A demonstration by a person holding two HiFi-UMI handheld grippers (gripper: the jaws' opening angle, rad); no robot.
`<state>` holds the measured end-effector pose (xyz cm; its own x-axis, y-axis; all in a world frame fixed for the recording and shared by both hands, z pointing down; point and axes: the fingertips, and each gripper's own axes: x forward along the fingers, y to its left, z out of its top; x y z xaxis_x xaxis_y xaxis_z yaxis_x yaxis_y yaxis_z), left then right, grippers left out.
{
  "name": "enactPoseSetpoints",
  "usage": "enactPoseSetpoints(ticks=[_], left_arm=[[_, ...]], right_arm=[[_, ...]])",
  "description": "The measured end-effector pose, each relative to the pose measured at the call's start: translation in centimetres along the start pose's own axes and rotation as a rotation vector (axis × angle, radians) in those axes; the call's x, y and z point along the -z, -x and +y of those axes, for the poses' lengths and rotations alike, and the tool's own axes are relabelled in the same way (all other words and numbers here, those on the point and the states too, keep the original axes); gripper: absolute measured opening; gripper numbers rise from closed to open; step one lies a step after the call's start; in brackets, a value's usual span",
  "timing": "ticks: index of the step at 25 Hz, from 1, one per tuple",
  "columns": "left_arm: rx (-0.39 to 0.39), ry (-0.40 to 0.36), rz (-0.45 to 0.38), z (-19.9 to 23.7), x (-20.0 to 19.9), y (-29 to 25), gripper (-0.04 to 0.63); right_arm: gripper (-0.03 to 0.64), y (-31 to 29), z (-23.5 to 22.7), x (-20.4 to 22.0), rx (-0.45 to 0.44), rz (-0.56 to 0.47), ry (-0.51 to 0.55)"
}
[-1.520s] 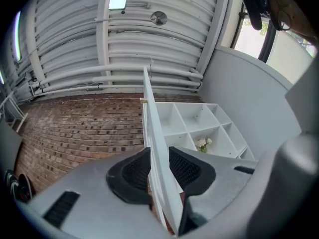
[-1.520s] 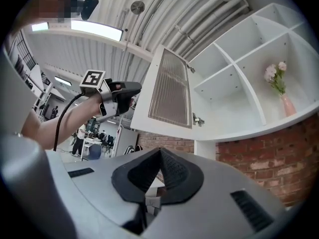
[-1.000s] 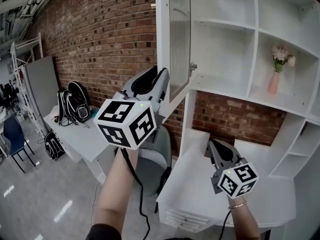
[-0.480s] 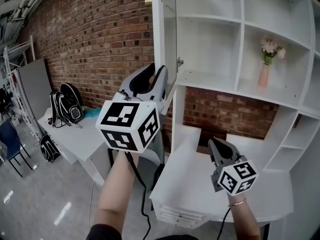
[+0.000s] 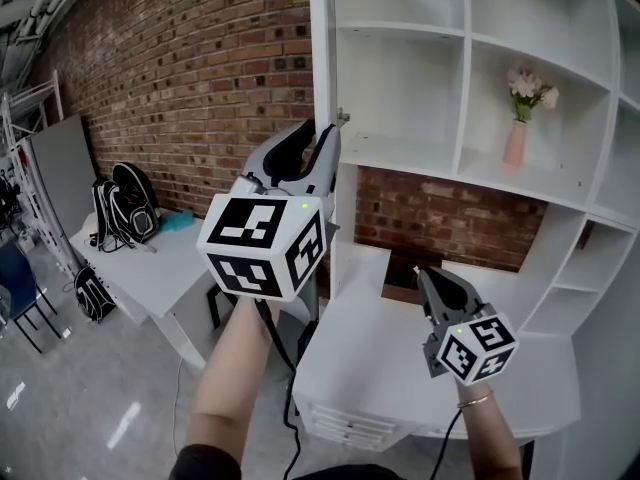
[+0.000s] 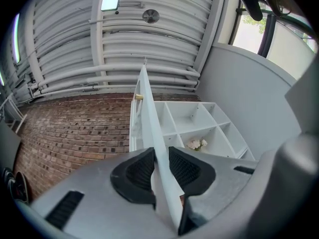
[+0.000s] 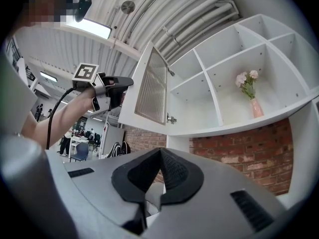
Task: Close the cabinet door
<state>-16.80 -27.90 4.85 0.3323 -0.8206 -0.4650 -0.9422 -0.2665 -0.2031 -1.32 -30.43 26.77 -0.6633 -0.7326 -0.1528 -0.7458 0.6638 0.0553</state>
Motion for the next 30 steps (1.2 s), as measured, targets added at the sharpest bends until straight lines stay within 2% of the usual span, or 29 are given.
enactPoseSetpoints(ticks=[6, 11, 20, 30], left_arm=[[-0.002, -0.025, 0.005, -2.7, 0.1, -1.4, 0.096], [0.027, -0.036, 0.013, -4.9, 0.4, -2.9, 0.098], [0.018, -0.073, 0.014, -8.5, 1.4, -6.3, 0.106], [0.062, -0.027, 0.025, -11.7, 2.8, -10.7, 0.105]], right_arm=[[0.001, 1.3, -1.5, -0.1, 0.020, -0.003, -0.002], [0.000, 2.5, -3.5, 0.2, 0.060, 0.002, -0.010], [0.000, 4.3, -6.2, 0.5, 0.102, 0.014, -0.004], [0.000, 5.8, -9.6, 1.0, 0.158, 0.026, -0.005]])
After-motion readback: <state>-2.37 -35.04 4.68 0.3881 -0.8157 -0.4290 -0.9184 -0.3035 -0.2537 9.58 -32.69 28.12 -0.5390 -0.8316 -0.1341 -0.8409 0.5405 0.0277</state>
